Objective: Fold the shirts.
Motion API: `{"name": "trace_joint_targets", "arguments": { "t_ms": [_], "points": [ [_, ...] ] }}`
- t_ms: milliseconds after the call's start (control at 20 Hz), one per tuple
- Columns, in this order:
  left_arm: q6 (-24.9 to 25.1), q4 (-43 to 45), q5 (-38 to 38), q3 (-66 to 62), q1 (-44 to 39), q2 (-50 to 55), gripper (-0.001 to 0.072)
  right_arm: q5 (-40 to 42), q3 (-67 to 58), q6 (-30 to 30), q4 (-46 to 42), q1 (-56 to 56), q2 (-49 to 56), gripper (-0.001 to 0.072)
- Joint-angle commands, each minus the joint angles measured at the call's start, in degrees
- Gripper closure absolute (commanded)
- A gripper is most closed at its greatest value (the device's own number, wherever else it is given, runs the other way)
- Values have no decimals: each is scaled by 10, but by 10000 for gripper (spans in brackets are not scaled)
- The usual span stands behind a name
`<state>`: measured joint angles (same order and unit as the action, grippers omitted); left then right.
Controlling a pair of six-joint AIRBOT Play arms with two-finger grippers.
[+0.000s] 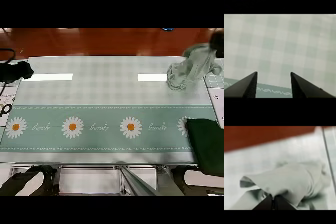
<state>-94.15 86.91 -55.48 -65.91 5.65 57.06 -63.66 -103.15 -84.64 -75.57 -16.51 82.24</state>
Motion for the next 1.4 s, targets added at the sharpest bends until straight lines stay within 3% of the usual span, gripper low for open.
{"name": "trace_joint_targets", "arguments": {
  "t_ms": [0,150,400,600,750,950,1250,1350],
  "points": [
    [37,5,0,11,4,-75,200,-5,-68,25,48,14,-99,690],
    [28,-16,0,40,4,-124,200,-4,-140,24,45,68,-143,690],
    [52,-160,2,129,-9,-170,200,42,-162,17,30,234,-177,690],
    [77,-157,14,158,-15,-173,200,16,-134,-14,21,396,-154,690],
    [82,-156,40,134,35,-176,200,-28,-50,-40,33,480,-99,690],
    [84,-193,-8,134,42,-178,199,52,47,-57,49,586,28,690],
    [97,-196,-22,144,39,-174,200,150,48,-56,219,640,224,681],
    [95,-201,-30,160,31,-168,199,163,48,-50,256,629,238,301]
  ]
}}
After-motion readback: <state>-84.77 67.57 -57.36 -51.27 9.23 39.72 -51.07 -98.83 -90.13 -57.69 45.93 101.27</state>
